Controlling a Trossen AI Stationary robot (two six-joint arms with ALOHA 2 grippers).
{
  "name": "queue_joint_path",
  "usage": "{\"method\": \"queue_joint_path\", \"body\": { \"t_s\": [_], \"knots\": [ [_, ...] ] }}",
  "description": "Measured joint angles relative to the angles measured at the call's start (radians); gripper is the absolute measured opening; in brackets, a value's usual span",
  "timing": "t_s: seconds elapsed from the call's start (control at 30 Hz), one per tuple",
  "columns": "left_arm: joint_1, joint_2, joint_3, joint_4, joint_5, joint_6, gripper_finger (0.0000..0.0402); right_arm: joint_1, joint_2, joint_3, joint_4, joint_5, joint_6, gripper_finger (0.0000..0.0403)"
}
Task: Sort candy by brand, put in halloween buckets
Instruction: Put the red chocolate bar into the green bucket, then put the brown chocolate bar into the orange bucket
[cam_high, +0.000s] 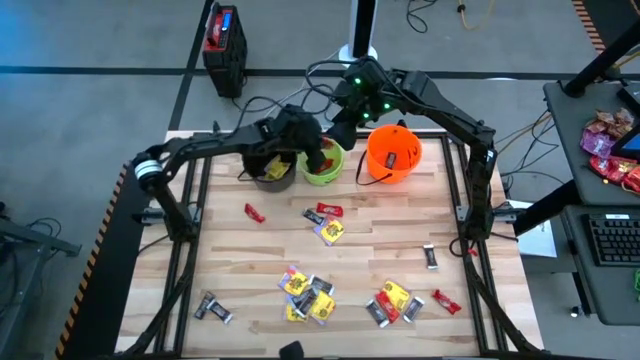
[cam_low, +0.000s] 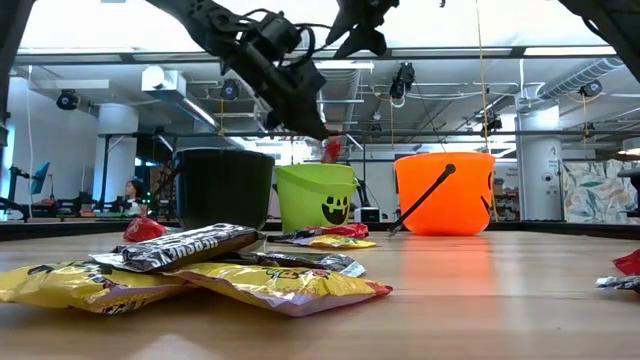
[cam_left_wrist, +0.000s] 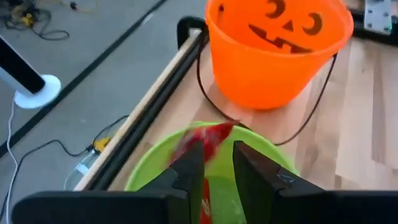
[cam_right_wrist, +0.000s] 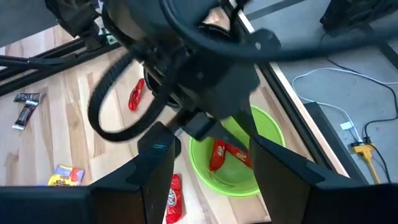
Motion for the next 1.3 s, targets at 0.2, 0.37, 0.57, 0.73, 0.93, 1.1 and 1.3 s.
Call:
{"method": "queue_joint_path", "body": {
  "t_s": [0.2, 0.37, 0.57, 0.73, 0.93, 1.1, 1.3],
  "knots": [
    [-0.001, 0.015, 0.006, -0.048, 0.002, 0.002, 0.0077, 0.000, 0.000, 0.000, -0.016, 0.000, -0.008, 0.0201],
    [0.000, -0.029, -0.002, -0.155, 0.002, 0.000, 0.0078, 0.000, 0.000, -0.001, -0.115, -0.001, -0.011, 0.0201],
    [-0.017, -0.181, -0.033, -0.348, 0.077, 0.062, 0.0078, 0.023, -0.001, -0.012, -0.370, 0.000, -0.012, 0.0201],
    [-0.035, -0.355, -0.153, -0.410, 0.173, 0.109, 0.0078, 0.071, -0.042, -0.100, -0.315, -0.002, -0.043, 0.0201],
    [-0.063, -0.585, -0.334, -0.363, 0.156, -0.021, 0.0078, 0.129, -0.161, -0.398, -0.079, -0.001, 0.001, 0.0201],
    [-0.086, -0.724, -0.459, -0.222, 0.139, -0.138, 0.0078, 0.231, -0.254, -0.730, 0.328, 0.001, 0.066, 0.0201],
    [-0.104, -0.836, -0.534, -0.108, 0.139, -0.201, 0.0078, 0.370, -0.233, -1.035, 0.791, 0.185, 0.137, 0.0201]
  ]
}}
